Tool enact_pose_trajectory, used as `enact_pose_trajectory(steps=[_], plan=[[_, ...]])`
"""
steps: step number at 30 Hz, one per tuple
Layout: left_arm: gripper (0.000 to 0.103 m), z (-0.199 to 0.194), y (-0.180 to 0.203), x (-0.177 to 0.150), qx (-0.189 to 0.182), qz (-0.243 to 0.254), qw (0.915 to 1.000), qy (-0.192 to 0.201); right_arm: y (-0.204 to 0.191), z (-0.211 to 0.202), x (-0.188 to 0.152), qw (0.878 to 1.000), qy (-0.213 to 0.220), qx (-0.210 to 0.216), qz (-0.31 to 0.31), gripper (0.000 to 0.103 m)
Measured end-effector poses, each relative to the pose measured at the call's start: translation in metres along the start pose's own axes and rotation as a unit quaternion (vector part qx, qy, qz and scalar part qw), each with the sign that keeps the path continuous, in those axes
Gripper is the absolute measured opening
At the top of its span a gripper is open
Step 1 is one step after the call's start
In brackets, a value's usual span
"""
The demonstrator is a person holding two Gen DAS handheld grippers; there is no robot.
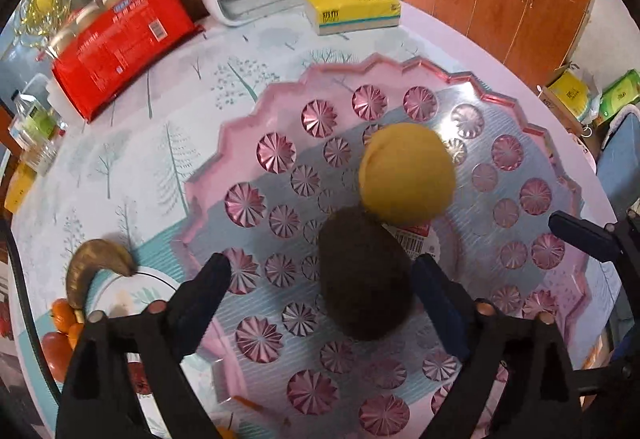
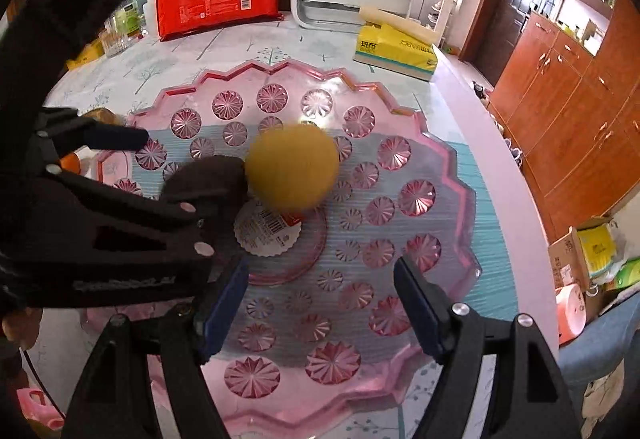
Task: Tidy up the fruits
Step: 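Carry the avocado and pear into the pink bowl and open both tools, then grasp the red apple with the left tool while the right tool grasps an orange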
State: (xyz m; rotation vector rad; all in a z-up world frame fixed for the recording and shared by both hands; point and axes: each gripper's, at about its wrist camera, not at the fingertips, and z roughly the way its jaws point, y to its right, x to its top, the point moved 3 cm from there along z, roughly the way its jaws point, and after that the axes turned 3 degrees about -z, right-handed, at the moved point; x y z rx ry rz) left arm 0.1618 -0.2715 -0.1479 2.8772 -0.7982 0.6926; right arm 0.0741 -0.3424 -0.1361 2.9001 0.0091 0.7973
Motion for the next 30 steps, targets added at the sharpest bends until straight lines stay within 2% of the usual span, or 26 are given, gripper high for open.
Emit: enact_pose_trajectory(steps=[8, 18, 26, 30], plan=[[0.092, -0.034, -0.008, -0.010, -0.004, -0.003, 0.9999, 0.011, 0.009, -0.025, -0.006, 0.998, 0.000, 0.021, 0.057, 0.076], [0.092, -0.099, -0.042, -0.040, -0.019, -0.057, 0.9962, 0.063, -0.001, -0.065, -0.011, 0.996, 0.006, 0.030, 0.089, 0.076], [0.092, -0.150, -0.075, -0.066, 0.009, -0.086, 0.9906, 0.107, -0.021, -0.096, -0.010, 0.995, 0.020, 0.049, 0.084, 0.076], [0.092, -0.173, -0.094, -0.078, 0.004, -0.112, 0.9873, 0.112, -0.032, -0.111, -0.003, 0.994, 0.033, 0.061, 0.081, 0.076]])
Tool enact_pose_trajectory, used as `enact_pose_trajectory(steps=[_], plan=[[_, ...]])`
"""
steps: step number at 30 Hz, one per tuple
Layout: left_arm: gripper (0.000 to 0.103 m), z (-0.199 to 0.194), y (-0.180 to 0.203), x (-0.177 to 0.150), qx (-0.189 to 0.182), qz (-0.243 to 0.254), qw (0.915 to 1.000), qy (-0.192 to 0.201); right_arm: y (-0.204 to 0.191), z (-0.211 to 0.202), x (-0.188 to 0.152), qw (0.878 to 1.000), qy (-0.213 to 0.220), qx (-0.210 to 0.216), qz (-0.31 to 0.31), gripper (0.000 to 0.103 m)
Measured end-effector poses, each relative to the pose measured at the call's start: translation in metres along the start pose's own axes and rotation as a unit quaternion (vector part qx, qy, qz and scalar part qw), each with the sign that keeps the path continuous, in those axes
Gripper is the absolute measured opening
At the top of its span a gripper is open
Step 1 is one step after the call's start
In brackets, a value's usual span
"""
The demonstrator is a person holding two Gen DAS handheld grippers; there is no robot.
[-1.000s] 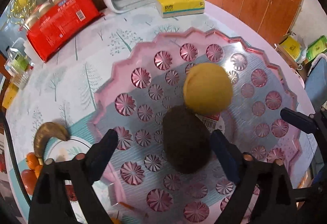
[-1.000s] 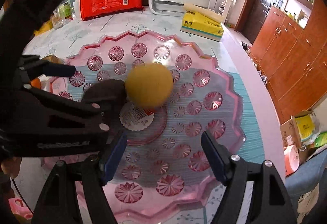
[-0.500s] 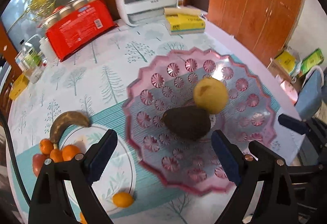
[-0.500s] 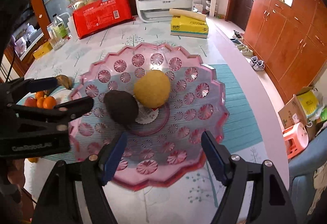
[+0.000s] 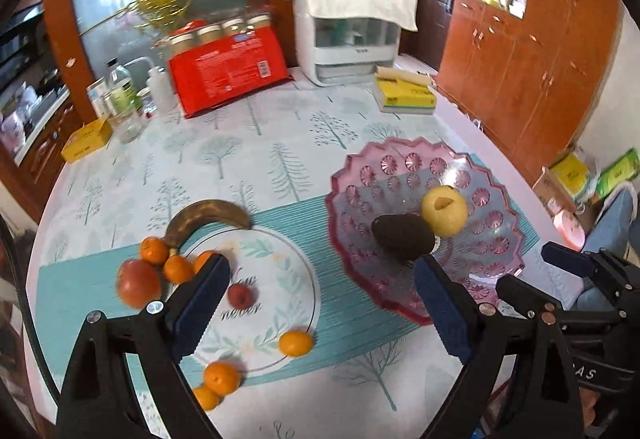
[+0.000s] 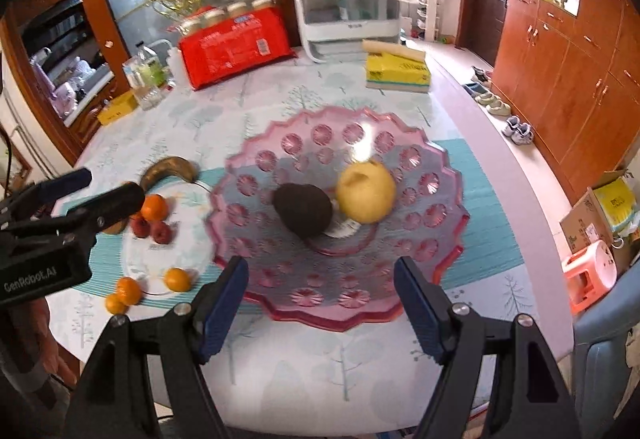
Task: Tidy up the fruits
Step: 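Grasp the red apple with the left tool while the right tool grasps an orange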
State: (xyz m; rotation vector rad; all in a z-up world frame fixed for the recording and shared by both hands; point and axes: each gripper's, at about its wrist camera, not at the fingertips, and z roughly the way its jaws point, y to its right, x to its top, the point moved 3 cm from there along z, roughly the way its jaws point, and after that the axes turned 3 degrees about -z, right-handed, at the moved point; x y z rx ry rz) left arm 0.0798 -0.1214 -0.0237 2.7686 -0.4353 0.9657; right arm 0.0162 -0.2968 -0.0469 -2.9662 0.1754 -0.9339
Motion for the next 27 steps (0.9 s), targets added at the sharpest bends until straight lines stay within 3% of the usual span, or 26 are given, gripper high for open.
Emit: enact_pose_trajectory(steps=[10, 16, 21, 27], plan=[[0.093, -0.058, -0.088, -0.005, 0.034, -0.074, 0.9966, 0.014, -0.057, -0.018, 0.015, 0.998, 0.023, 0.049, -0.040, 0.076], [0.093, -0.077, -0.152, -0.014, 0.074, -0.078, 0.9940, 0.019, -0.096, -0.014, 0.018, 0.996, 0.017, 0.058, -0.063, 0.076], [0.093, -0.073, -0.199, -0.017, 0.077, -0.066, 0.9948, 0.000, -0.129, -0.007, 0.026, 0.997, 0.015, 0.053, -0.057, 0.076], [0.093, -0.034, -0.240, -0.016, 0.058, -0.026, 0.9968, -0.048, -0.177, 0.017, 0.035, 0.998, -0.009, 0.049, -0.047, 0.076]])
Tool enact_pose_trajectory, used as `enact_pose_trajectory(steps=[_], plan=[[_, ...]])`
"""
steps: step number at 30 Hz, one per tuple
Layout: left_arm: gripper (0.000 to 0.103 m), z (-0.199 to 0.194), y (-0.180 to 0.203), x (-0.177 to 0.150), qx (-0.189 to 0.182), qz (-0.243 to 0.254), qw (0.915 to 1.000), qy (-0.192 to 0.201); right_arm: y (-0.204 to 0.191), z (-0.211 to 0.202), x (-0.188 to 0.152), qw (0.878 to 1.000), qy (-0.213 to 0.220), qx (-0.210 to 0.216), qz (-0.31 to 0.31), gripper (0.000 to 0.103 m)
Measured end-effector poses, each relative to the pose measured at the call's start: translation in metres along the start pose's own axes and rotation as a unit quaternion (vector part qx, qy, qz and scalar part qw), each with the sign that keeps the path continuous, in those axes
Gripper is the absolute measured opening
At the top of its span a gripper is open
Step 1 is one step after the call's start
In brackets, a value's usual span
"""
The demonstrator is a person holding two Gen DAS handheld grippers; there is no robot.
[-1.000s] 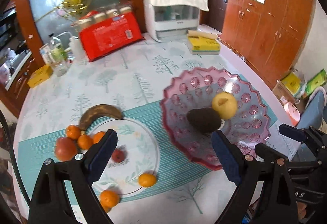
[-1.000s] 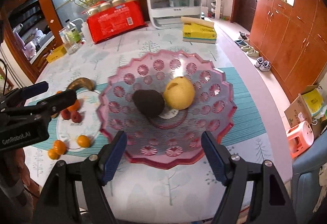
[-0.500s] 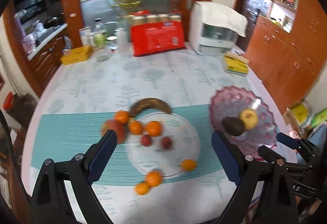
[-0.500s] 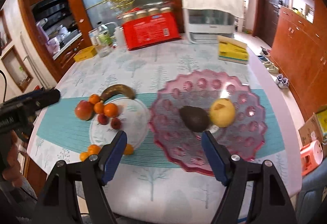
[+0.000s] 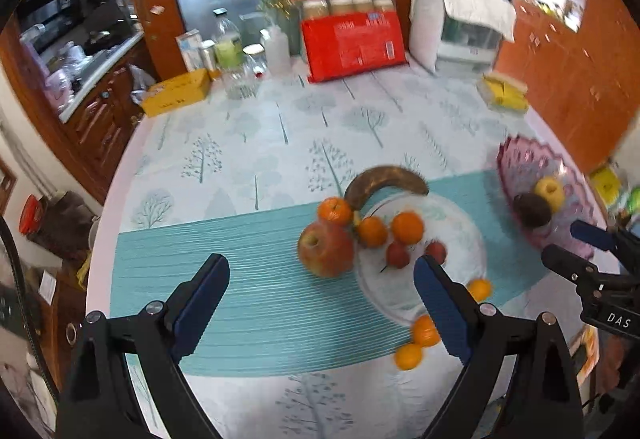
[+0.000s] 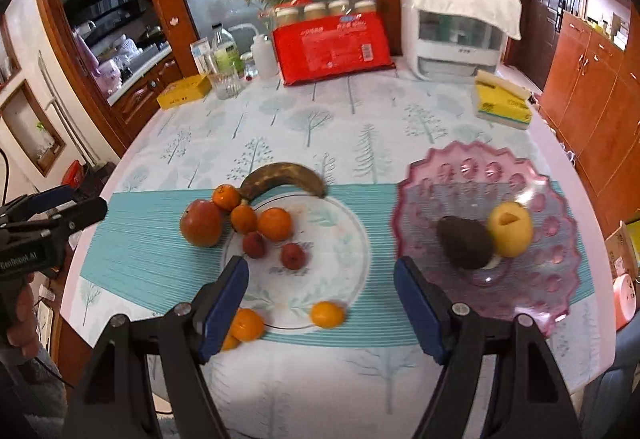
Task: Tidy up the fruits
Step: 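Grasp the red apple with the left tool while the right tool grasps an orange, then carry the apple and orange into the pink bowl and open both tools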
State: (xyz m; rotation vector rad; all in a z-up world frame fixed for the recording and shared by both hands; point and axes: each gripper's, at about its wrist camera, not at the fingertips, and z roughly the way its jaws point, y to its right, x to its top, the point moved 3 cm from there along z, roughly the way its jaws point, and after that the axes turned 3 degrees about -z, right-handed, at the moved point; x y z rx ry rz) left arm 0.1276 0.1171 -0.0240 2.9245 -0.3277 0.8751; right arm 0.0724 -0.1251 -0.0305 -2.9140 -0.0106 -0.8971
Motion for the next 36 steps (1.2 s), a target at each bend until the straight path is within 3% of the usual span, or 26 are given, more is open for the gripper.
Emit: enact_pose_trajectory(steps=[7, 14, 20, 25, 27, 33, 36], plan=[[0.093, 0.072, -0.013, 0.003, -0.033, 0.063, 0.9955, -0.063, -0.040, 0.059, -0.015, 0.997, -0.075, -0.005, 0.016, 0.076], [0.093, 0.130, -0.020, 0.003, -0.065, 0.088, 0.9877, -0.111, -0.059, 0.109, -0.047, 0.984, -0.161, 0.022, 0.077, 0.074], [0.093, 0.171, -0.015, 0.000, -0.088, 0.090, 0.9804, -0.151, -0.065, 0.136, -0.069, 0.970, -0.215, 0.030, 0.112, 0.058], [0.093, 0.195, -0.006, -0.002, -0.103, 0.095, 0.9749, -0.173, -0.061, 0.144, -0.076, 0.963, -0.230, 0.032, 0.139, 0.050], [0.093, 0.203, -0.002, -0.003, -0.103, 0.098, 0.9732, -0.180, -0.061, 0.145, -0.076, 0.962, -0.229, 0.043, 0.146, 0.042], [0.070, 0.218, 0.005, -0.007, -0.124, 0.086, 0.9658, -0.211, -0.067, 0.146, -0.072, 0.964, -0.228, 0.039, 0.128, 0.041], [0.067, 0.219, 0.007, -0.008, -0.123, 0.085, 0.9658, -0.212, -0.066, 0.144, -0.072, 0.965, -0.227, 0.040, 0.127, 0.040]])
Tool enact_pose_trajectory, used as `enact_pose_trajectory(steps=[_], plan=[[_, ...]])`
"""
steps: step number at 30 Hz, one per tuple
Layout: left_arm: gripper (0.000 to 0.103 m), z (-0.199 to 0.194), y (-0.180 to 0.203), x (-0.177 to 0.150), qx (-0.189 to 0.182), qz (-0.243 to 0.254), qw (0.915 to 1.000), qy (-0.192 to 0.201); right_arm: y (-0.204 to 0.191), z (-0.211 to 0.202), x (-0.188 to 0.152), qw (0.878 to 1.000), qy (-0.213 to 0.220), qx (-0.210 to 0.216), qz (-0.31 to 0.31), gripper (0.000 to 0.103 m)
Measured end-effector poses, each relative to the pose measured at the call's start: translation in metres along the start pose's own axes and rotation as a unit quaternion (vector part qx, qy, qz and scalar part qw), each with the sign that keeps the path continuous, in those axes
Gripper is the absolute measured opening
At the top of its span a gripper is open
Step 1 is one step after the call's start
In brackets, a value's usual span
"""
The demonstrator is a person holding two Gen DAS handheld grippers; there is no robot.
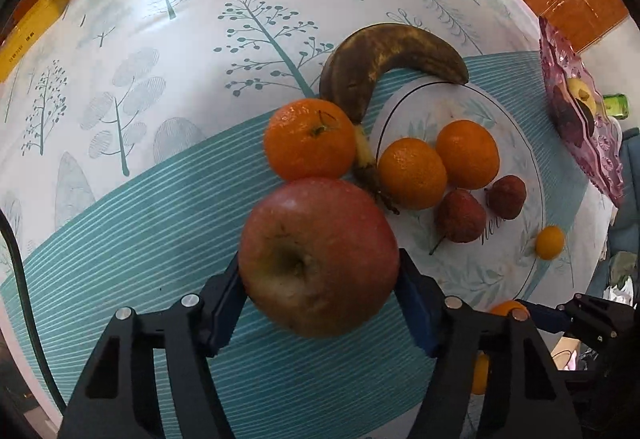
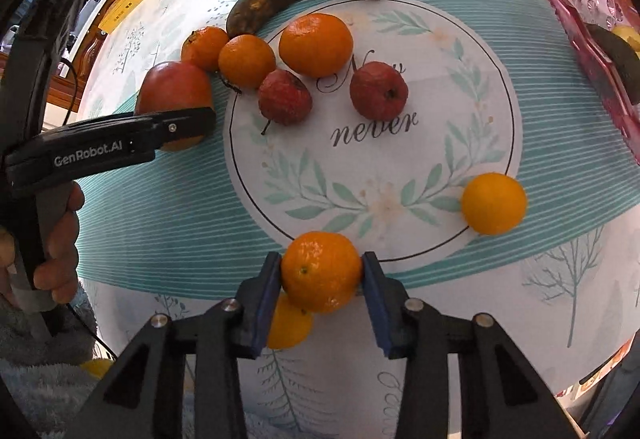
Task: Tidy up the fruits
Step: 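Carry the apple and orange into the pink bowl and open both tools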
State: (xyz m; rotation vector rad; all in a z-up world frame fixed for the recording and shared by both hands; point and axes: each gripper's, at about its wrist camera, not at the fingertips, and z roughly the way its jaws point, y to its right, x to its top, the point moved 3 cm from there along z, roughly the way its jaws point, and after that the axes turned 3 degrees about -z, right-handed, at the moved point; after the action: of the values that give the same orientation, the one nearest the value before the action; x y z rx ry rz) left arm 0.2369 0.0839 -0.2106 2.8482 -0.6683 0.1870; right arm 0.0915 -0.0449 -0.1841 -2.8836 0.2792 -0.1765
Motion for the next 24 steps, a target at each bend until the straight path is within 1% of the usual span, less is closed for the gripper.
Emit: enact_pose_trajectory(steps=[5, 8, 14, 17, 21, 24], plan=[[0.067, 0.001, 0.000, -0.004, 0.008, -0.004, 1.0000, 0.000, -0.003, 0.001, -0.001, 1.000, 0.004, -0.003, -0.006, 0.040], [0.067, -0.007, 0.001, -0.009, 0.014, -0.007, 0.9999, 0.004, -0.006, -0.003, 0.000, 1.000, 0.013, -0.004, -0.013, 0.039], [0.067, -0.038, 0.009, -0.017, 0.019, 0.005, 0.9993, 0.031, -0.012, -0.021, -0.004, 0.999, 0.044, -0.010, -0.029, 0.039], [0.067, -0.055, 0.022, -0.022, 0.014, 0.019, 0.9985, 0.050, -0.015, -0.036, -0.009, 0.997, 0.068, -0.021, -0.038, 0.039], [0.067, -0.081, 0.043, -0.031, -0.006, 0.041, 0.9964, 0.075, -0.012, -0.059, -0.009, 0.994, 0.099, -0.035, -0.042, 0.039], [0.067, -0.094, 0.060, -0.034, -0.013, 0.059, 0.9944, 0.087, -0.008, -0.077, -0.010, 0.991, 0.121, -0.044, -0.040, 0.039]])
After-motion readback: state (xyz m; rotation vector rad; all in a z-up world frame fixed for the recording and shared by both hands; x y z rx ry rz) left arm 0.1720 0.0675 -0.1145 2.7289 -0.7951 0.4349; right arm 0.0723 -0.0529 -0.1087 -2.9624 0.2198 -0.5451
